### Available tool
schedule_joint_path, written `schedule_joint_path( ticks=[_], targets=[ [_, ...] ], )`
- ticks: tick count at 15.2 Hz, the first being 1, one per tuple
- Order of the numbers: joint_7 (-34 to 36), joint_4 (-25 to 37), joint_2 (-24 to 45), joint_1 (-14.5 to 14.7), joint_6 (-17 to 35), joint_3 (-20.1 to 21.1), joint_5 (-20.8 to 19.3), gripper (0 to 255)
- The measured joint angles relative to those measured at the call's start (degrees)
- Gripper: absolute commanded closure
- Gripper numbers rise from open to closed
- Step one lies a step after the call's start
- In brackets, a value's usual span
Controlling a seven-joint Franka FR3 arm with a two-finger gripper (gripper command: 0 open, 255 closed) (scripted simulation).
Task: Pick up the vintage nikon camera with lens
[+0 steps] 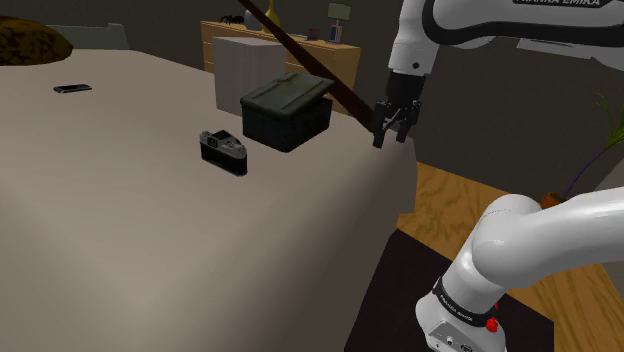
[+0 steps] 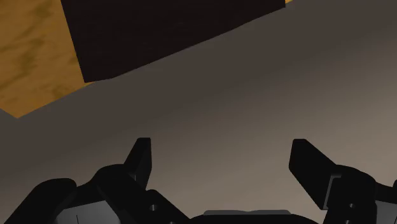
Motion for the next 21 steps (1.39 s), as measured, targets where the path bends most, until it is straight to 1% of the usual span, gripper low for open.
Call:
schedule_joint_path(
  ticks=[2, 9, 14, 17, 21],
  targets=[
    [0.3, 0.4, 0.8, 0.1, 0.4, 0.3, 0.2, 0],
    [5.3, 9.2, 14.3, 1.9, 4.8, 5.2, 2.3, 0],
    [9.2, 17.8, 24.8, 2.9, 6.3, 8.5, 2.5, 0],
    [11.8, 23.7, 31.3, 3.6, 6.7, 10.3, 2.0, 0],
    [14.8, 32.9, 40.2, 4.6, 5.9, 12.2, 0.5, 0]
  ],
)
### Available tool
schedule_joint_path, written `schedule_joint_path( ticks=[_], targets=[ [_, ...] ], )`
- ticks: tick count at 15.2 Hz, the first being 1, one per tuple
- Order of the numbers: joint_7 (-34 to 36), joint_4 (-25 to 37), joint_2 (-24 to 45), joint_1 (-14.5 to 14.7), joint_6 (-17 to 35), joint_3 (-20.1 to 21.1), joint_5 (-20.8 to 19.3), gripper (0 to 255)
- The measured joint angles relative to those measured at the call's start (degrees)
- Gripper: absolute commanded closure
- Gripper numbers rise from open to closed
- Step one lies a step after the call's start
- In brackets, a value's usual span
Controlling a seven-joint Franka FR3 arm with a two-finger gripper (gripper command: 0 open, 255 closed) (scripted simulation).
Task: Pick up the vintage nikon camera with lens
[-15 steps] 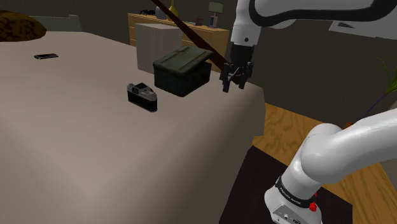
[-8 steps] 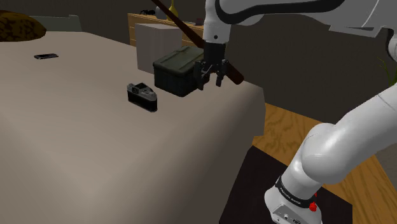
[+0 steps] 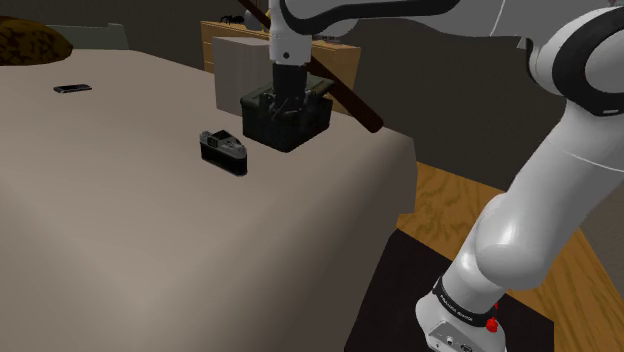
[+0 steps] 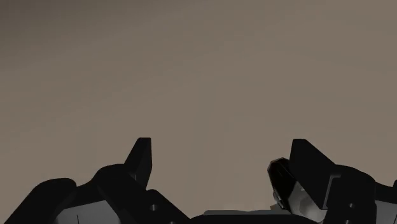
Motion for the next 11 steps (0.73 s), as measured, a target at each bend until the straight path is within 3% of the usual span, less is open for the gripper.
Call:
schedule_joint_path(
  ticks=[6, 11],
  targets=[
    [4.9, 17.3, 15.3, 2.9, -2.9, 2.2, -3.5, 0],
    [7.7, 36.9, 29.5, 6.6, -9.2, 2.7, -6.9, 0]
  ],
)
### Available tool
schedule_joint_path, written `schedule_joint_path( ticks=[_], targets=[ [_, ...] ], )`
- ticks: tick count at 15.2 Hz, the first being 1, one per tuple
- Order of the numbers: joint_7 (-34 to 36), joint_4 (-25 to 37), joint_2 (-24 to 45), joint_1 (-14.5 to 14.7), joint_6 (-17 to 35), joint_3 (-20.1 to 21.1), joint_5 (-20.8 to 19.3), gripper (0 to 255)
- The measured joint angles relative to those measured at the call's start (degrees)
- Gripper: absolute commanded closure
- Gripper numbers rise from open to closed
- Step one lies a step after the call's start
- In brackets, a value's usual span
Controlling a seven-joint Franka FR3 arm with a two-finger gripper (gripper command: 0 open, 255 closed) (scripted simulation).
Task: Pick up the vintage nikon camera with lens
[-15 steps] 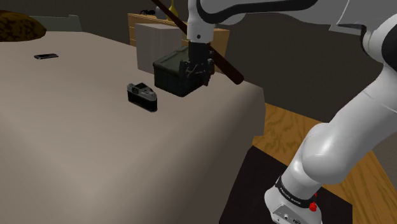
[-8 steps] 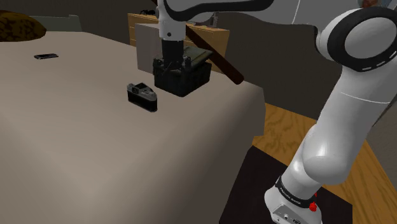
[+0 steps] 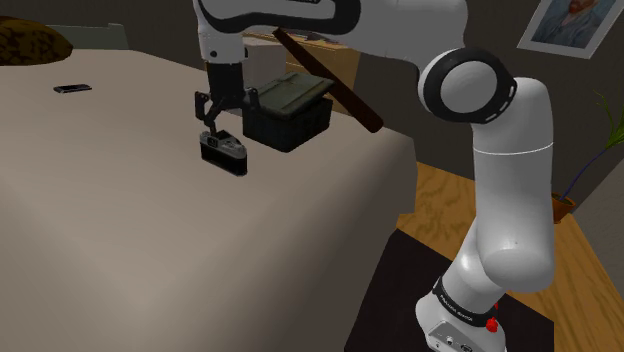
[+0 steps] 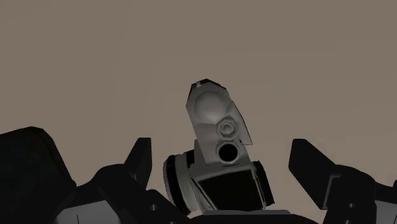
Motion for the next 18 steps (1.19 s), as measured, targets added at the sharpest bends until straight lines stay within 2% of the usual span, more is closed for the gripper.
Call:
schedule_joint_path(
  ticks=[8, 9, 18],
  targets=[
    [0.2, -5.5, 0.0, -0.2, 5.5, 0.0, 0.0, 0],
    [0.2, -5.8, 0.0, -0.2, 5.7, -0.1, 0.0, 255],
    [0.2, -6.1, -0.1, -0.3, 6.1, 0.0, 0.0, 255]
  ],
)
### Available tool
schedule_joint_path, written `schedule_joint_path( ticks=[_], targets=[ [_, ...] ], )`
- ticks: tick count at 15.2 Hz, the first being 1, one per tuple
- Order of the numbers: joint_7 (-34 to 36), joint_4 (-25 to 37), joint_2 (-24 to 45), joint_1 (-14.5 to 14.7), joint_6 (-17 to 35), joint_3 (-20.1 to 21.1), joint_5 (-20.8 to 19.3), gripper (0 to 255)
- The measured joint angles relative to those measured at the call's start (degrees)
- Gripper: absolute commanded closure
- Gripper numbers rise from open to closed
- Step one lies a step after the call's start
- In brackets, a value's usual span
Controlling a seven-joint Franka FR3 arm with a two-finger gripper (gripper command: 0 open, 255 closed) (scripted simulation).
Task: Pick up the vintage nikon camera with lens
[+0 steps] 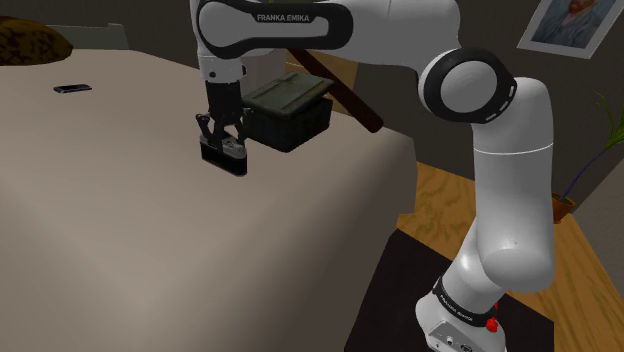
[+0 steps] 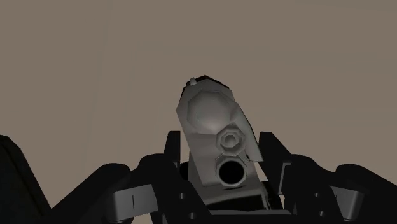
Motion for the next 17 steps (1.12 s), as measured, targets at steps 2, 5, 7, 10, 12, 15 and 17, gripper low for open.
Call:
schedule_joint_path(
  ticks=[2, 5, 7, 10, 12, 15, 17],
  targets=[
    [0.0, 0.4, 0.1, 0.0, -0.4, 0.0, 0.0, 255],
    [0.1, 3.0, 0.5, 0.3, -2.6, 0.0, -0.1, 255],
    [0.1, 5.2, 0.9, 0.5, -4.4, 0.0, -0.1, 255],
    [0.1, 9.1, 2.0, 0.9, -7.2, 0.0, -0.4, 255],
    [0.2, 11.5, 2.4, 1.1, -9.1, 0.0, -0.5, 255],
    [0.1, 16.1, 3.8, 1.6, -12.4, 0.0, -0.8, 255],
    [0.1, 18.8, 4.7, 1.9, -14.2, -0.1, -0.9, 255]
  ],
)
